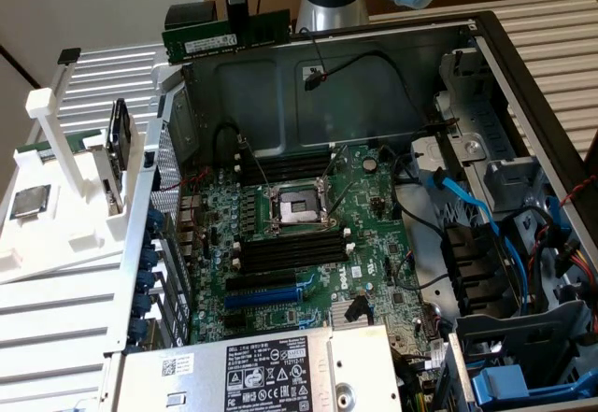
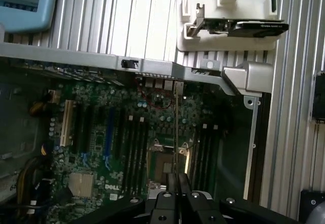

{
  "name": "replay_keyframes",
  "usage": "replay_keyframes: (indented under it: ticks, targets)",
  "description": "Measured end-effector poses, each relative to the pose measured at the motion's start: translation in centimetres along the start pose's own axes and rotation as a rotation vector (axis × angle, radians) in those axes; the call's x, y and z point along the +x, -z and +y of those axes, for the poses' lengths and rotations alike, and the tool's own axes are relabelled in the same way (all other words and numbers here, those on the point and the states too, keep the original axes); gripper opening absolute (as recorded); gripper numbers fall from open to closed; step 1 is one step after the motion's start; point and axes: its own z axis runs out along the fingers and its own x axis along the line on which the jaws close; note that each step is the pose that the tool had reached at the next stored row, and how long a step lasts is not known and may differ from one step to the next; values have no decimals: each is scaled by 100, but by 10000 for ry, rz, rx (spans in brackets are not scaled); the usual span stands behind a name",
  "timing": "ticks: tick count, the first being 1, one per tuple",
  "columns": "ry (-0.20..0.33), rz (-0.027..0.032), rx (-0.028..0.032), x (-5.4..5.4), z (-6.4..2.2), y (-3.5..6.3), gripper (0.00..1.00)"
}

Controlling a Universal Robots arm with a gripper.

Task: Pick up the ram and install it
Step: 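Pick up the ram and move it above insertion slot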

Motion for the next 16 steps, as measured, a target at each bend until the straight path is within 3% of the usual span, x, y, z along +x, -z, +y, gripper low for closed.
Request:
replay_keyframes:
  ticks: [5,16]
  targets:
    - [-196,68,-7,4,-45,0,13]
    - [-520,70,2,0,-66,-7,13]
